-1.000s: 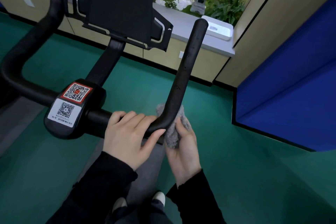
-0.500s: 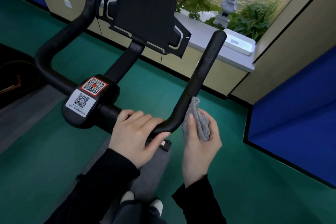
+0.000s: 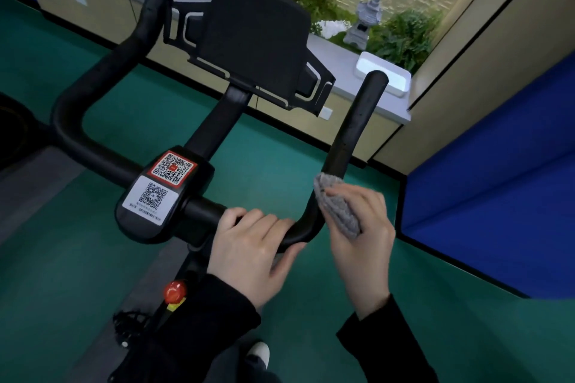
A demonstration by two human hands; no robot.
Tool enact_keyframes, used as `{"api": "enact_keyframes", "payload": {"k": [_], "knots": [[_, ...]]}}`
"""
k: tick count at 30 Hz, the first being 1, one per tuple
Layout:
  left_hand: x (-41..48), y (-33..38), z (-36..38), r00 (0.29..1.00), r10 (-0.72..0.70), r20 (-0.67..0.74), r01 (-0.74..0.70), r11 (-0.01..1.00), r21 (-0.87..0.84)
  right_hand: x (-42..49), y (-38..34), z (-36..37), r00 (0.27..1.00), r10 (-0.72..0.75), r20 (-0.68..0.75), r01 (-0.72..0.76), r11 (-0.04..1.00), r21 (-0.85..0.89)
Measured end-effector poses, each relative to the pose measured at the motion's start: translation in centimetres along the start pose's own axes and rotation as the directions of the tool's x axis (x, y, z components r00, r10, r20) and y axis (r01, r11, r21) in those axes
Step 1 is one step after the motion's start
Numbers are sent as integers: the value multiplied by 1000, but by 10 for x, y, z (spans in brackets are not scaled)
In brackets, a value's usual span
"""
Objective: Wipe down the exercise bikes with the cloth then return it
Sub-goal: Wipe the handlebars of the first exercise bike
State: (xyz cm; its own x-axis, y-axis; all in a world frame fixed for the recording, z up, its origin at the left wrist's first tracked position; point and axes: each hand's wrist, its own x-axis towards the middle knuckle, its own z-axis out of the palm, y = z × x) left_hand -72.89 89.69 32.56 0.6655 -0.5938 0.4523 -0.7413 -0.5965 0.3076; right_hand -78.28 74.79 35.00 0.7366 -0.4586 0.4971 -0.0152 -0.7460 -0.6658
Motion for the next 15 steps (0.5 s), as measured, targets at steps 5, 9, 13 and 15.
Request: {"api": "enact_keyframes", "payload": {"k": [5,9,13,15], "knots": [[4,-3,-1,1000,13,2,-13,1000,2,26,-2,-2,999,-16,44,19,997,-75],[9,-1,-2,1000,-8,13,8,999,-31,41,-12,-12,961,-125,247,156,982,-109],[3,-6,-3,1000,-3,29,4,999,-45,61,-24,-17,791,-184,584,315,940,-132],[1,-5,-4,999,-5,42,7,999,-50,80,-28,-16,755,-121,645,320,926,-202]]}}
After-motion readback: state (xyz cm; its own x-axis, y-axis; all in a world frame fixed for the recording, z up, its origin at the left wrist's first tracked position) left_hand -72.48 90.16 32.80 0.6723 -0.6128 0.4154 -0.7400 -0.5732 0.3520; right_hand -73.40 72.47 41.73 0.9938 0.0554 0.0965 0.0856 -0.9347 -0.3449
